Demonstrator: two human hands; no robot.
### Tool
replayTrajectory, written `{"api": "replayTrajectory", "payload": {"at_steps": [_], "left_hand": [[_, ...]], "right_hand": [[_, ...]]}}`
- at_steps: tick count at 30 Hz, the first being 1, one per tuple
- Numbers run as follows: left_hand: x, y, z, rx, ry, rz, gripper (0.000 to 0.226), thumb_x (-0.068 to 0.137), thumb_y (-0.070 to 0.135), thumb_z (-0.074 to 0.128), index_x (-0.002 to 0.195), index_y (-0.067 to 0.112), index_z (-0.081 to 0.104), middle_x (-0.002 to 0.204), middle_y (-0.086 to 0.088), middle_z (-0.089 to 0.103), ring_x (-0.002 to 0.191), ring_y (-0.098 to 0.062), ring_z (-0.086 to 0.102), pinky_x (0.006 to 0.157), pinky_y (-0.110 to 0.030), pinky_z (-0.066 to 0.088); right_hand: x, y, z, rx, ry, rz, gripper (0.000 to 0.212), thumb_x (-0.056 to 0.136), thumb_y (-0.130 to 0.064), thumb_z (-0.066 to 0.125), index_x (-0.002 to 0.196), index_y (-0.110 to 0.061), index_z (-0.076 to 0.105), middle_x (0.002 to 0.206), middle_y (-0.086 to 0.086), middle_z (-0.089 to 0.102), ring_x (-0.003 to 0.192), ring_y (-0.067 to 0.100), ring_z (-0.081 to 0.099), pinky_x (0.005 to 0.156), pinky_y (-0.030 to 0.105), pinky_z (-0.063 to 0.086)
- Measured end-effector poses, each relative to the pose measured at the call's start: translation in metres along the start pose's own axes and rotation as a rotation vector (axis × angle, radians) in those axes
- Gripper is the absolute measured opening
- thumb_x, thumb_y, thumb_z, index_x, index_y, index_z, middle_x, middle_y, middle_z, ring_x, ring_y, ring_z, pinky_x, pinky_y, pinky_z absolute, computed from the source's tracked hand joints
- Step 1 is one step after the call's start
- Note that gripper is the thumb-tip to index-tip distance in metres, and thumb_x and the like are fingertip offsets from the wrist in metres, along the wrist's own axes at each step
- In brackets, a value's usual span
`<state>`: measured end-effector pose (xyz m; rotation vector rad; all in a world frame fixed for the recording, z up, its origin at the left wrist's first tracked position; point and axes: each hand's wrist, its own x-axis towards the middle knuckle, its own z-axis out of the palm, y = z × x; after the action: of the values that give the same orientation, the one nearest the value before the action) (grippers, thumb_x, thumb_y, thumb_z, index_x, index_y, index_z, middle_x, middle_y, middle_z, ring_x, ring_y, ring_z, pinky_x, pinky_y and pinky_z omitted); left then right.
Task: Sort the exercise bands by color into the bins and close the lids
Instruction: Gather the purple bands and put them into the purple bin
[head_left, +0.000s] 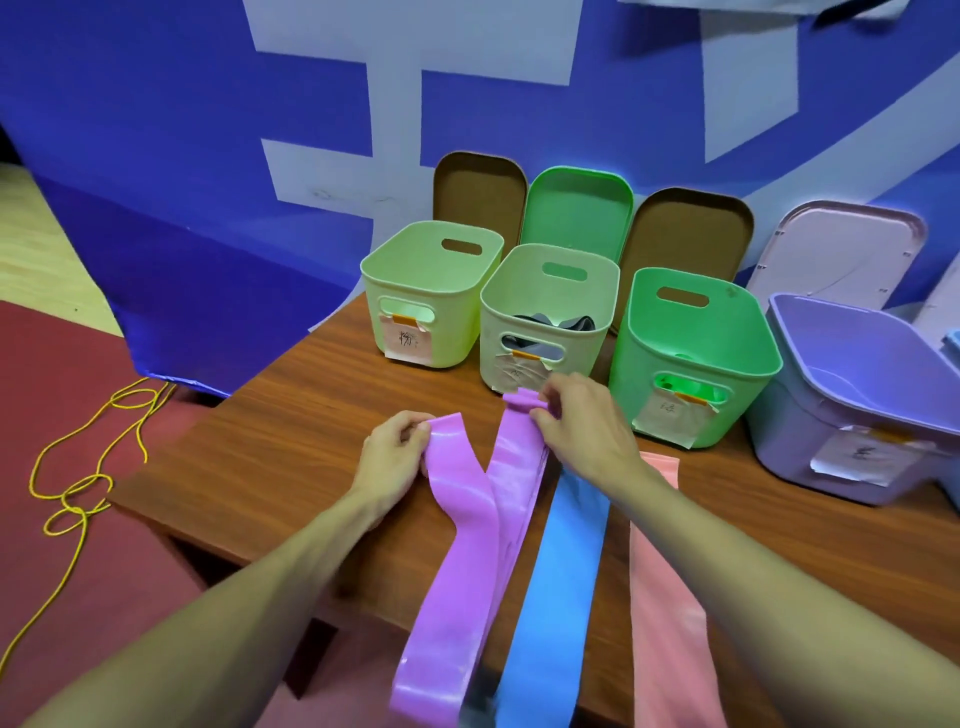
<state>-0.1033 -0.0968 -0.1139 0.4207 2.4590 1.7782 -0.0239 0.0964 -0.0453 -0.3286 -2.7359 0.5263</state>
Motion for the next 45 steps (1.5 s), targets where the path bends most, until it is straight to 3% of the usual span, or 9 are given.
{"api": "replayTrajectory", "payload": {"at_steps": [4,10,20,26,33,37,40,42,45], "left_hand": [[0.002,0.022,-0.002,-0.168,-0.090,-0.078,0.021,0.098,0.012,0.047,0.107,0.004,0.064,0.073,-0.003,0.064,0.053,-0.001,0.057,0.052,-0.015,0.047],[-0.003,0.072,0.003,-0.346,-0.207,-0.015,0.021,0.095,0.000,0.042,0.087,0.006,0.061,0.089,-0.009,0.064,0.078,-0.013,0.060,0.064,-0.014,0.049],[-0.020,0.068,0.005,-0.347,-0.272,-0.032,0.027,0.093,-0.001,0.037,0.077,0.007,0.056,0.093,-0.019,0.071,0.090,-0.025,0.067,0.089,-0.034,0.050],[-0.012,0.069,0.013,-0.376,-0.261,-0.045,0.022,0.092,-0.002,0.036,0.077,0.004,0.051,0.101,-0.019,0.071,0.089,-0.019,0.067,0.084,-0.025,0.052],[-0.006,0.039,0.031,-0.371,-0.298,-0.191,0.021,0.092,0.006,0.041,0.075,0.012,0.052,0.099,-0.017,0.072,0.099,-0.031,0.066,0.094,-0.039,0.047],[0.005,0.056,0.024,-0.381,-0.249,-0.175,0.024,0.095,0.004,0.041,0.076,0.012,0.054,0.084,-0.018,0.067,0.078,-0.028,0.065,0.070,-0.033,0.051],[0.015,0.085,0.009,-0.263,-0.139,-0.037,0.026,0.094,0.002,0.044,0.076,0.014,0.057,0.064,-0.006,0.057,0.047,-0.005,0.048,0.041,-0.015,0.036],[0.017,0.105,-0.002,-0.216,-0.050,0.062,0.022,0.094,0.003,0.047,0.081,0.013,0.062,0.059,0.004,0.053,0.043,0.003,0.045,0.042,-0.011,0.034],[0.014,0.132,-0.015,-0.216,0.057,0.152,0.017,0.093,0.006,0.049,0.093,0.011,0.065,0.078,0.009,0.061,0.065,0.006,0.053,0.056,-0.005,0.040]], "right_hand": [[0.002,-0.002,-0.011,-0.016,-0.093,0.006,0.009,0.089,-0.022,0.055,0.088,-0.018,0.046,0.093,0.016,0.064,0.087,0.036,0.059,0.069,0.036,0.043],[-0.002,0.003,-0.016,-0.030,-0.153,0.024,0.016,0.084,-0.017,0.062,0.079,-0.018,0.047,0.094,0.014,0.063,0.093,0.033,0.058,0.073,0.031,0.039],[-0.016,0.011,-0.005,0.006,-0.465,0.073,0.015,0.097,-0.025,0.041,0.104,-0.013,0.034,0.103,0.020,0.058,0.083,0.026,0.046,0.069,0.033,0.031],[-0.021,0.015,0.010,0.019,-0.424,0.019,0.011,0.094,-0.022,0.050,0.091,-0.017,0.041,0.106,0.014,0.061,0.086,0.023,0.046,0.071,0.031,0.032],[-0.018,0.023,0.009,0.106,-0.356,0.001,0.011,0.091,-0.023,0.056,0.095,-0.014,0.052,0.098,0.006,0.062,0.085,0.019,0.049,0.069,0.028,0.031],[-0.009,0.022,-0.006,0.382,-0.235,0.105,0.011,0.084,-0.018,0.064,0.079,-0.022,0.055,0.071,-0.002,0.061,0.071,0.025,0.062,0.068,0.035,0.049],[-0.008,0.009,-0.026,0.754,-0.242,0.187,0.016,0.086,-0.002,0.062,0.079,-0.014,0.054,0.059,0.006,0.061,0.049,0.019,0.063,0.056,0.034,0.058],[-0.010,-0.006,-0.046,0.881,-0.234,0.179,0.014,0.086,0.004,0.060,0.083,-0.008,0.054,0.058,0.012,0.059,0.041,0.015,0.060,0.047,0.027,0.056],[-0.015,-0.029,-0.074,1.039,-0.196,0.170,0.014,0.085,0.005,0.061,0.084,-0.008,0.056,0.057,0.007,0.055,0.040,0.013,0.057,0.045,0.026,0.056]]}}
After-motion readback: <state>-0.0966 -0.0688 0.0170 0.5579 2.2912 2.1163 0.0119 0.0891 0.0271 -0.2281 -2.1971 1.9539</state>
